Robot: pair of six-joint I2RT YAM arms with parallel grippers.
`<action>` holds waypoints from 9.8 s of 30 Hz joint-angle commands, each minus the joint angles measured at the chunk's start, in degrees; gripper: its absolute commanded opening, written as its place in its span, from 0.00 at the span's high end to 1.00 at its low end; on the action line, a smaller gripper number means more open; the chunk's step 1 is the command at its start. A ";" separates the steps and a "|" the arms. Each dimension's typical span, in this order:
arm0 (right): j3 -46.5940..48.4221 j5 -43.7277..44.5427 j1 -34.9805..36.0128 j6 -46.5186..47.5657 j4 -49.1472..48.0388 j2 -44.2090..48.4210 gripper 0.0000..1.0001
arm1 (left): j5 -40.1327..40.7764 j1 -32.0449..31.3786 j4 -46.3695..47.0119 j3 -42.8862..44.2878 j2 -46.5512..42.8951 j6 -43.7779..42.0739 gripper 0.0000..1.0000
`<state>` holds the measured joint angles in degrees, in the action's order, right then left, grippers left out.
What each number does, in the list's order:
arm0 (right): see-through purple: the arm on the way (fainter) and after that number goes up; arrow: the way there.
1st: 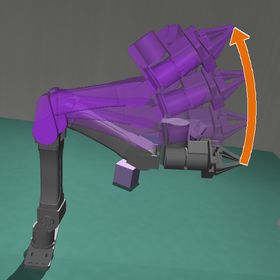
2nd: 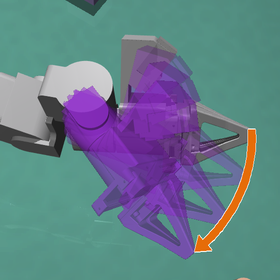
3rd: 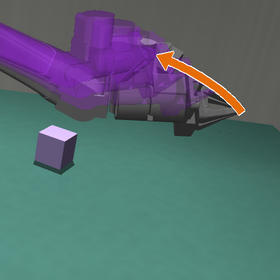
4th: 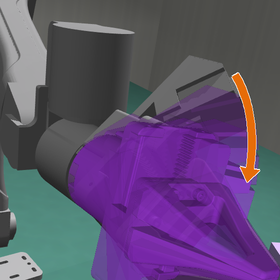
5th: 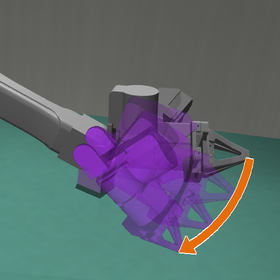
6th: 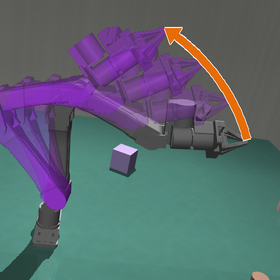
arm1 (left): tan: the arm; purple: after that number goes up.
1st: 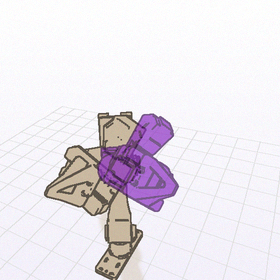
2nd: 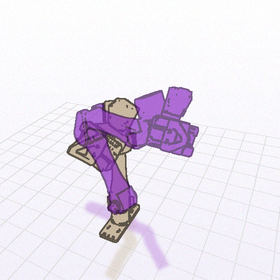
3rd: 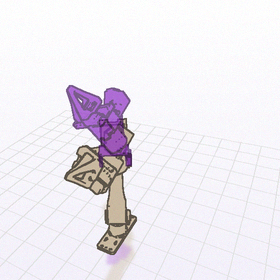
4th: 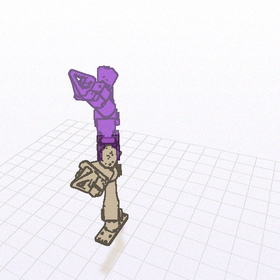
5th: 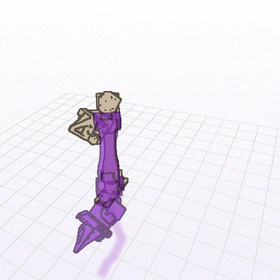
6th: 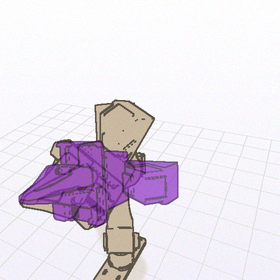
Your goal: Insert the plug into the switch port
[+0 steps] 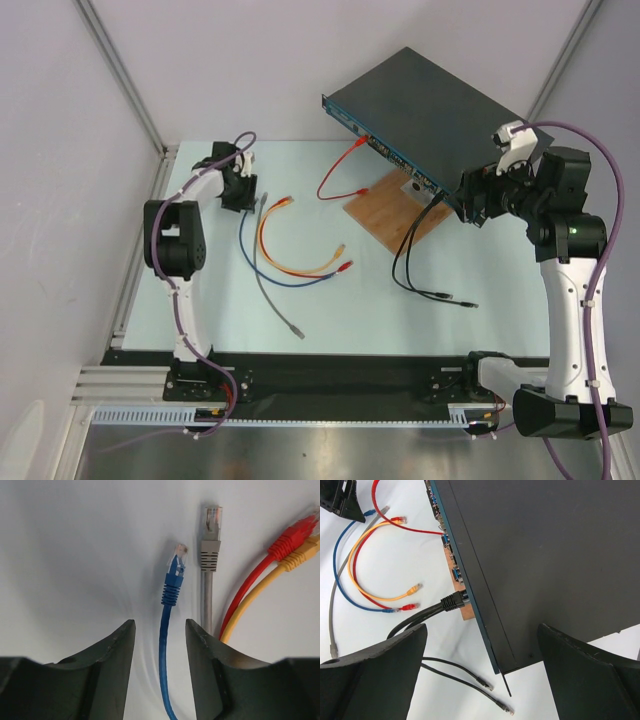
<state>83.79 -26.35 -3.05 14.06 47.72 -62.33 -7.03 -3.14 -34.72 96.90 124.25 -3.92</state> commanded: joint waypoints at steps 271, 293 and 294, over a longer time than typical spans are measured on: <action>-0.21 -9.53 -0.36 -46.88 -24.89 -1.93 0.00 | 11.29 -60.40 8.53 -5.69 -43.83 12.79 1.00; -3.45 -28.40 -34.39 -36.48 -6.41 -0.43 0.00 | 11.95 -62.08 2.29 17.26 -20.28 31.33 1.00; -4.50 -29.80 -34.39 -36.74 -7.20 -0.43 0.00 | 12.82 -62.08 2.03 18.05 -19.66 31.87 1.00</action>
<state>80.88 -49.71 -36.40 -23.86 39.77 -63.11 4.80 -65.58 -32.77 110.48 103.39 23.53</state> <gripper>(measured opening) 0.994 0.025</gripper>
